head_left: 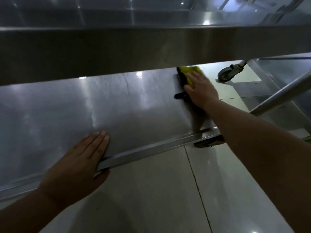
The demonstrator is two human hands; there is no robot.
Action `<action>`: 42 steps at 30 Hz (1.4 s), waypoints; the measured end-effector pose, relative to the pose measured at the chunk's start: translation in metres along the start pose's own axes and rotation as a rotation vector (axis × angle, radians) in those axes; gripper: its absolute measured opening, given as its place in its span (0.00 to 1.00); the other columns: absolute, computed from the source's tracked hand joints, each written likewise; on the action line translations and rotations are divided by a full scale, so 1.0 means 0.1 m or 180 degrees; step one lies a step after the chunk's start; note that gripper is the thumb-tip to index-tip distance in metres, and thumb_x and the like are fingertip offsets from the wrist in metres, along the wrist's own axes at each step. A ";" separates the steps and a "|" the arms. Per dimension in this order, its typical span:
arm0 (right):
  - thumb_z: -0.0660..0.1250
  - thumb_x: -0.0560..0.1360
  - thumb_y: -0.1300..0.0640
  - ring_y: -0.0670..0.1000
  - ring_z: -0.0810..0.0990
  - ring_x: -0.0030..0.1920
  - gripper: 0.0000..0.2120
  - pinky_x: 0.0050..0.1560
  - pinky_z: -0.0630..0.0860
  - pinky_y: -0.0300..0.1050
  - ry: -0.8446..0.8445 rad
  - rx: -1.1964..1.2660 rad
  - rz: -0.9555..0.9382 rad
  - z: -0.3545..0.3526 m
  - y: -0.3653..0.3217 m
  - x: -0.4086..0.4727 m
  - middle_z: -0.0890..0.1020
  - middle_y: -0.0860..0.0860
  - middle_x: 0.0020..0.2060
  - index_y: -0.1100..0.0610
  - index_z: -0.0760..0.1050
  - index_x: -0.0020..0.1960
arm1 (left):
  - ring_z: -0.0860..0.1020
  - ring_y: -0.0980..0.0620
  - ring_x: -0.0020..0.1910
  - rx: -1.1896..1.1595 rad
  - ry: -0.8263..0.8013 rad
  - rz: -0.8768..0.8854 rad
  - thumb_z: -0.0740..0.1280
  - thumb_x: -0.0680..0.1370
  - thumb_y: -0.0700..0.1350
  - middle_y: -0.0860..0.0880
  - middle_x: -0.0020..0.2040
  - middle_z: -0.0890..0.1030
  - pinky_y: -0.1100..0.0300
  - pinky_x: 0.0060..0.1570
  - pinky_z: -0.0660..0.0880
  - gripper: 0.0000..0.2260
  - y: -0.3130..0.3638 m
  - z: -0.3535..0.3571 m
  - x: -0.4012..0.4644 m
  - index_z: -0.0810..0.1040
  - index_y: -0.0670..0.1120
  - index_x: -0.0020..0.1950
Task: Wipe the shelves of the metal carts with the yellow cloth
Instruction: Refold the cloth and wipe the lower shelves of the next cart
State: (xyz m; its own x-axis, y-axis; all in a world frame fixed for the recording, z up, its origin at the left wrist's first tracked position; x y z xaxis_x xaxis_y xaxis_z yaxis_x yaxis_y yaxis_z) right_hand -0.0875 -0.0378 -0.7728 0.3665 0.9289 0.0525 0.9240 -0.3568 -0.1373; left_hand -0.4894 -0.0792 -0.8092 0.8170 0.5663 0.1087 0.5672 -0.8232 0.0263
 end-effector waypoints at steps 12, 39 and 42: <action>0.49 0.80 0.45 0.60 0.44 0.77 0.29 0.75 0.47 0.55 -0.0158 -0.0109 0.1162 0.14 -1.00 -0.65 0.50 0.56 0.78 0.50 0.48 0.79 | 0.66 0.45 0.68 -0.0290 0.0271 -0.0560 0.59 0.71 0.61 0.40 0.67 0.73 0.55 0.72 0.51 0.36 -0.54 -0.28 -0.56 0.67 0.39 0.72; 0.59 0.79 0.50 0.51 0.48 0.78 0.28 0.74 0.50 0.48 -0.0464 0.0018 -0.1577 0.66 -3.95 -1.05 0.54 0.50 0.78 0.47 0.55 0.77 | 0.68 0.34 0.68 0.0189 0.0145 -0.1470 0.53 0.74 0.64 0.30 0.67 0.69 0.44 0.71 0.55 0.39 -1.92 -0.28 -2.16 0.69 0.30 0.67; 0.58 0.80 0.51 0.51 0.48 0.78 0.28 0.75 0.50 0.46 -0.0404 -0.0005 -0.0759 0.46 -3.07 -0.98 0.52 0.50 0.78 0.47 0.53 0.78 | 0.67 0.34 0.68 0.0172 0.0226 -0.1428 0.50 0.75 0.65 0.31 0.68 0.68 0.44 0.71 0.55 0.40 -1.90 -0.24 -2.13 0.68 0.30 0.68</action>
State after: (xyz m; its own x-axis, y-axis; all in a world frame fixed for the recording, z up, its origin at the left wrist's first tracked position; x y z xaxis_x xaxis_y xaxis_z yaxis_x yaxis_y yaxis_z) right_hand -0.4120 -0.0147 -0.7812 0.1219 0.9917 -0.0412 0.9828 -0.1264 -0.1343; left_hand -0.7737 -0.0439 -0.8139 0.4811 0.8608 0.1662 0.8695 -0.4927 0.0347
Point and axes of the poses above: each hand's wrist, its own x-axis towards the middle knuckle, its own z-axis out of the palm, y = z × x, the point moved 3 cm from there along x, towards the middle knuckle
